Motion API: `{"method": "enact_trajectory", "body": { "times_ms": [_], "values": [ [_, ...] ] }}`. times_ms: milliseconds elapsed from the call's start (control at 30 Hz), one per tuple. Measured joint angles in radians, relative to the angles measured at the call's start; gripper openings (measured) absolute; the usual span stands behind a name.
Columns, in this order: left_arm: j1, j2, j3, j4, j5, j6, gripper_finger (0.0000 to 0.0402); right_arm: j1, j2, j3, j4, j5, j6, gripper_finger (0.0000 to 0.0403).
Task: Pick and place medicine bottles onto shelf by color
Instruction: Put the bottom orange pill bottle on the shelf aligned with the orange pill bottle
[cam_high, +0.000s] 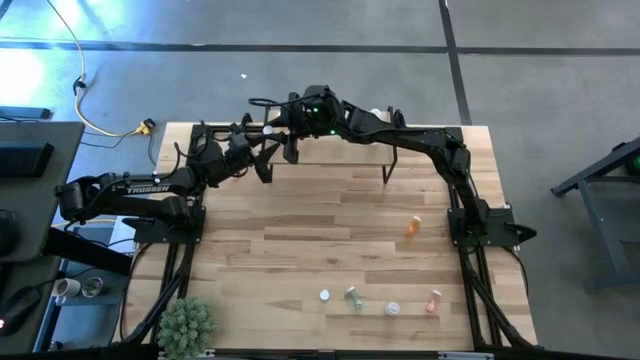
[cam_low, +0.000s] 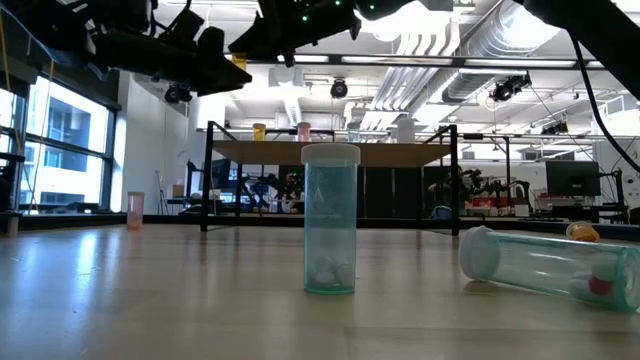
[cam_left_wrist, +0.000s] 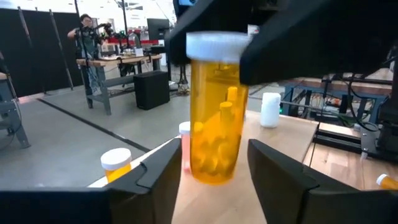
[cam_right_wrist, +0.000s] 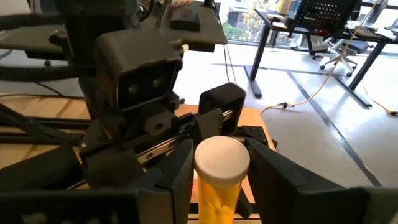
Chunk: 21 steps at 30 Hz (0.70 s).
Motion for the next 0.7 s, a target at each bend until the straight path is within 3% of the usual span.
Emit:
{"method": "enact_trajectory", "body": {
  "times_ms": [233,533,700],
  "values": [
    [0.0,0.0,0.0,-0.034,-0.024,-0.024,0.0214,-0.033,-0.001,0.0,0.006,0.001,0.054,0.0128],
    [0.0,-0.033,0.0,-0.034,-0.033,-0.023,0.0214,-0.096,-0.079,0.0,-0.091,-0.047,0.039,0.0128],
    [0.0,-0.081,0.0,-0.039,-0.105,0.016,0.0214,-0.134,-0.121,0.001,-0.096,-0.059,-0.011,0.0128]
  ]
}}
